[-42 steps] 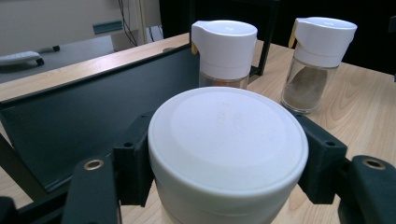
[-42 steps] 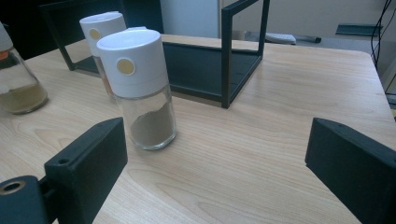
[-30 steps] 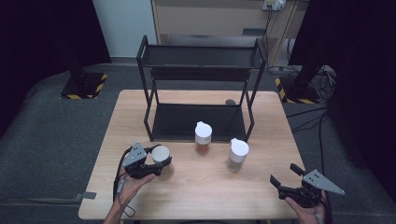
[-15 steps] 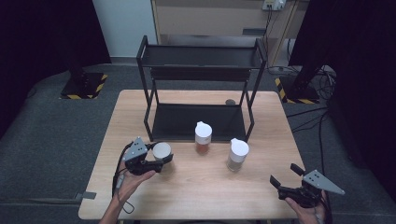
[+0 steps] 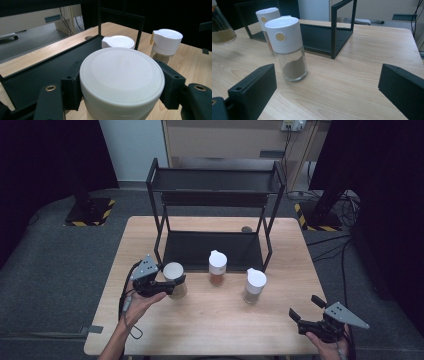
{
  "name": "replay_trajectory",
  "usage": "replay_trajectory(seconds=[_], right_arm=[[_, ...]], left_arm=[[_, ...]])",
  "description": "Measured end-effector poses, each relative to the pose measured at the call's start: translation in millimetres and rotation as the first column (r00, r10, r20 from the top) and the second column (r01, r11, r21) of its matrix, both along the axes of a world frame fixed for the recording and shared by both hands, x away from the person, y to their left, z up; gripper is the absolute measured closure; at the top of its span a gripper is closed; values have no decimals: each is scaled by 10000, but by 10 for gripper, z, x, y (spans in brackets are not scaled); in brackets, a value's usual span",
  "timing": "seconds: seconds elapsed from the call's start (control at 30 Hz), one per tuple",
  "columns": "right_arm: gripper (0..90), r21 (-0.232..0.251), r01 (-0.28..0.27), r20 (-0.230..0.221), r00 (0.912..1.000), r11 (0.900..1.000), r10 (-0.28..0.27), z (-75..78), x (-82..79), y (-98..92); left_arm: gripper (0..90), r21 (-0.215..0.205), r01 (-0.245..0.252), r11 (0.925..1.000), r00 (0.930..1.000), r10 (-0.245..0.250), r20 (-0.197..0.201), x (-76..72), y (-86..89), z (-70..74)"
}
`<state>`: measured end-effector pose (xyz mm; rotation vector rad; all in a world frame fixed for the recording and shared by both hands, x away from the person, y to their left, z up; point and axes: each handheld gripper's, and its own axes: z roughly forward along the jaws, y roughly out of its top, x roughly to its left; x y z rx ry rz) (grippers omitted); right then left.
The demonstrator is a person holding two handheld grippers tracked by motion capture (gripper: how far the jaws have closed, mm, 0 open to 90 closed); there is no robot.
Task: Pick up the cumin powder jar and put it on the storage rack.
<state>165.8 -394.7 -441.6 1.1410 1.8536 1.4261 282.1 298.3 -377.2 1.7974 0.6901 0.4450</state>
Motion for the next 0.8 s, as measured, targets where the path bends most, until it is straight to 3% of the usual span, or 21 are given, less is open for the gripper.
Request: replay_trajectory(seconds=[0.17, 0.43, 0.8], right_arm=[[19, 14, -9, 12, 10000, 10000, 9, -2, -1, -2], [20, 21, -24, 31, 10000, 10000, 24, -4, 0, -2], [21, 69, -46, 5, 10000, 10000, 46, -8, 4, -11]], left_arm=[[325, 111, -96, 9999, 9999, 95, 65, 78, -40, 112], [325, 63, -401, 9992, 9992, 400, 46, 175, -56, 177], [325, 359, -1232, 9917, 9924, 1232, 43, 373, -166, 279]])
